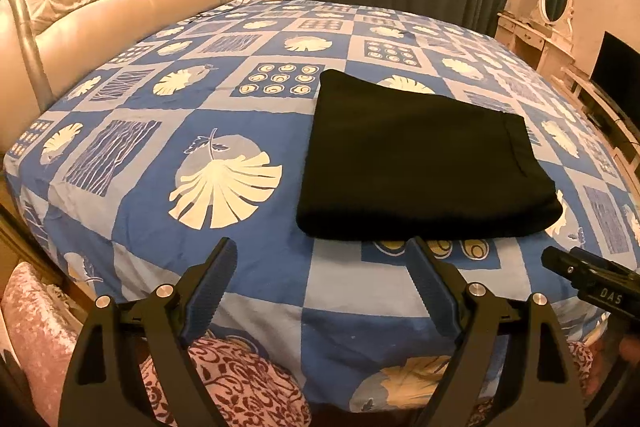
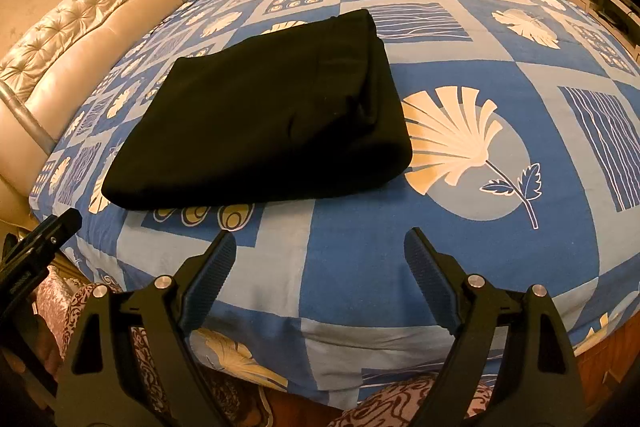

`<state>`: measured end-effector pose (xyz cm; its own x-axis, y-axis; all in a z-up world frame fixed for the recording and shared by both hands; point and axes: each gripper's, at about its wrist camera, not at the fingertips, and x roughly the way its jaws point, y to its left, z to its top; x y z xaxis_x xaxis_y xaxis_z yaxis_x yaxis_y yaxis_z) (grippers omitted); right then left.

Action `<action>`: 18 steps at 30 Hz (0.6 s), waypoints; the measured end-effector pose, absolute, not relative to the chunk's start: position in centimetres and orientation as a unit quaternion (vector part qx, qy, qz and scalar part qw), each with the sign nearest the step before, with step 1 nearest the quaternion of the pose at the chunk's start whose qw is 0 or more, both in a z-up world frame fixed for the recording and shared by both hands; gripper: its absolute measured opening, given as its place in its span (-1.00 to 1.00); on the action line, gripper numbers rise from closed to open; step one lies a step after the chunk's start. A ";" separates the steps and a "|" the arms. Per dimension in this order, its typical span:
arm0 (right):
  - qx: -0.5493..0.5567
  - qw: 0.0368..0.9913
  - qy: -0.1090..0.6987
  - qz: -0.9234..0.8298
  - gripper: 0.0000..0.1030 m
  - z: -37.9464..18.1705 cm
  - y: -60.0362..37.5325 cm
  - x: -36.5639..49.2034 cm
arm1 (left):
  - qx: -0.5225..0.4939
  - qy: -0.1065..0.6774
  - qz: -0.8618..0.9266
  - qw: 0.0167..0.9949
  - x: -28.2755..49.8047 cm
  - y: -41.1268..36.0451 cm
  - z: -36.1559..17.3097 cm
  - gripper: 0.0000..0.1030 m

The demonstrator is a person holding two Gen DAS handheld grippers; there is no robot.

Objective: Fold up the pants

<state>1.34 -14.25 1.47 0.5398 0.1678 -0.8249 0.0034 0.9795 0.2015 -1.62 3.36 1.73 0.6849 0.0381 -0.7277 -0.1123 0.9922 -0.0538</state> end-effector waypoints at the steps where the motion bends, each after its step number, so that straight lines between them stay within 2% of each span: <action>1: 0.089 0.873 0.478 0.047 0.67 1.5 -14.2 1.3 | -0.046 0.395 0.041 0.916 -1.6 3.3 1.7 0.64; 18: 0.088 0.869 0.485 0.052 0.67 1.1 -13.9 1.4 | -0.040 0.391 0.036 0.919 -1.6 3.2 2.0 0.64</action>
